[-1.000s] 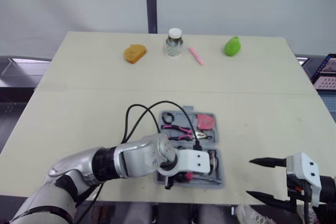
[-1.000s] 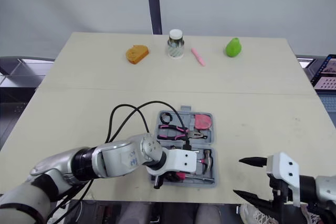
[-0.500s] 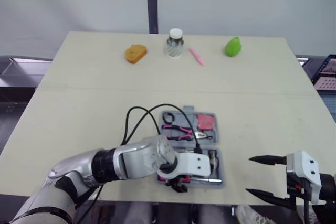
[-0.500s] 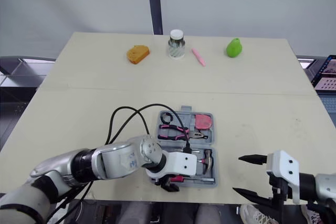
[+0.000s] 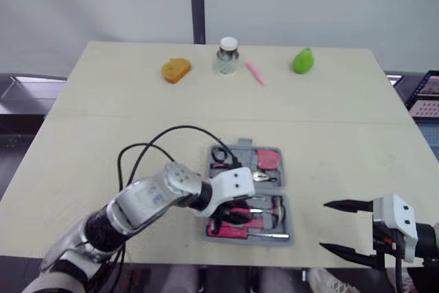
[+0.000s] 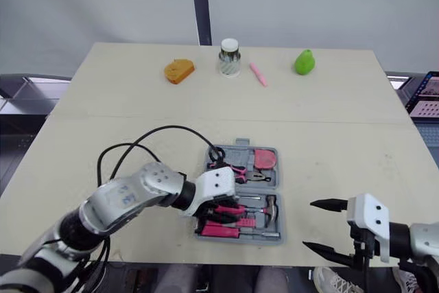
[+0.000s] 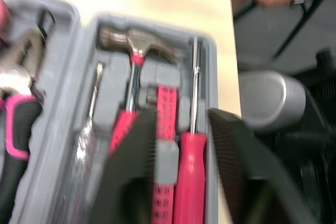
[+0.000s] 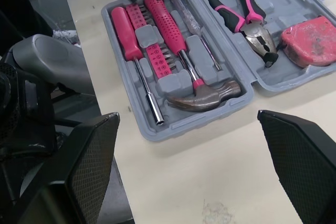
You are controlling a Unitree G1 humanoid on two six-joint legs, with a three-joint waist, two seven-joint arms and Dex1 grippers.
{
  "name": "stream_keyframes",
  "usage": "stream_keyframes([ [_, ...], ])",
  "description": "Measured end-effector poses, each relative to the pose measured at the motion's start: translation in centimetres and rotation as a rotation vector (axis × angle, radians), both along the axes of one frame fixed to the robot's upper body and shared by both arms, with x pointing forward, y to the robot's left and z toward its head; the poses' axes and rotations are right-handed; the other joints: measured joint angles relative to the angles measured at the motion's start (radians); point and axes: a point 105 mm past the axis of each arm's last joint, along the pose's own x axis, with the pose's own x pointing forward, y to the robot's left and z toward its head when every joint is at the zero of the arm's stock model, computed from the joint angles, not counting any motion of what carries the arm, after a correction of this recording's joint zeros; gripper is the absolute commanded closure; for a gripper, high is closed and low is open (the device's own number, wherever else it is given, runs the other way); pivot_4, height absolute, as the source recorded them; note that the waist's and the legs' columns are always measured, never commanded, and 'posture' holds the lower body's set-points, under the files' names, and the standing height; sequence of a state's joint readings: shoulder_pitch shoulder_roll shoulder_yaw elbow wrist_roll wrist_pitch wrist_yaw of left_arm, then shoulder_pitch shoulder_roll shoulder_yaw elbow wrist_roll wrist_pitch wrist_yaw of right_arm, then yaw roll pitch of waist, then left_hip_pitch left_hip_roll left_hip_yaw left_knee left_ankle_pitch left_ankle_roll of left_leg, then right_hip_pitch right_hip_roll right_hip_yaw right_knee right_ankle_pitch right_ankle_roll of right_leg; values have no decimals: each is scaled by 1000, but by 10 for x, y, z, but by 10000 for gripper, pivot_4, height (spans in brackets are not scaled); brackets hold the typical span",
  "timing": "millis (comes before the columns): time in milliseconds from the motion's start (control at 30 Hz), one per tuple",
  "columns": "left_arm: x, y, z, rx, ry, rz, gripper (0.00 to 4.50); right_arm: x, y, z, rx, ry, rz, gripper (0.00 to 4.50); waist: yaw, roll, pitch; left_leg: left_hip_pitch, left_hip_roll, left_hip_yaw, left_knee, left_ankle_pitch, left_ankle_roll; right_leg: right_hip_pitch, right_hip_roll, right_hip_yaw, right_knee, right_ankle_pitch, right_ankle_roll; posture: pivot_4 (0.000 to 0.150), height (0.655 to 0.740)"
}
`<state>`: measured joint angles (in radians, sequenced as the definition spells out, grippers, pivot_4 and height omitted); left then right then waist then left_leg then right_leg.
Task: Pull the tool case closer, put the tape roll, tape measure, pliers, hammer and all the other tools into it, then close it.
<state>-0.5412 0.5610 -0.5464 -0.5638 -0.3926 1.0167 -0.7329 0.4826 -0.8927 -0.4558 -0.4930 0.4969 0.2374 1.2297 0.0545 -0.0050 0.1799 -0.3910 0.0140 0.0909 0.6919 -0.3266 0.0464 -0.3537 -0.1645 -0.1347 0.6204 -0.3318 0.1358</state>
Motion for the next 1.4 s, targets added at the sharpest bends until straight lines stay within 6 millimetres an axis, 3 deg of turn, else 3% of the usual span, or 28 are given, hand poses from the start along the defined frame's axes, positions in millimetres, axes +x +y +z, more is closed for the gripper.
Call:
stream_keyframes([
  [33,0,2,1,-64,-11,-3,44686,0,0,0,1,1,2,0,-2,0,0,0,0,0,0,0,0,0,0,0,0,0,0,1500,6950],
  [333,-10,21,-20,-284,-53,-57,44686,-1,0,-5,14,17,-10,0,-1,2,-1,1,0,1,0,-1,0,0,-1,0,-1,0,0,1500,6950],
  [467,-1,30,-34,-268,-124,-42,44686,0,0,-5,13,17,-12,0,-2,2,-1,1,0,2,0,-2,0,-1,-1,-1,-1,0,0,1500,6950],
  [700,-8,31,-53,-251,-142,-81,44686,0,-2,-6,14,19,-19,0,-2,2,-1,1,0,2,0,-2,0,-2,-1,-1,0,0,0,1500,6950],
  [1400,-10,22,-79,-191,-52,-52,44686,-2,-4,-7,10,27,-30,0,-3,2,-1,1,0,2,0,-2,0,-2,-2,-1,0,0,0,1500,6950],
])
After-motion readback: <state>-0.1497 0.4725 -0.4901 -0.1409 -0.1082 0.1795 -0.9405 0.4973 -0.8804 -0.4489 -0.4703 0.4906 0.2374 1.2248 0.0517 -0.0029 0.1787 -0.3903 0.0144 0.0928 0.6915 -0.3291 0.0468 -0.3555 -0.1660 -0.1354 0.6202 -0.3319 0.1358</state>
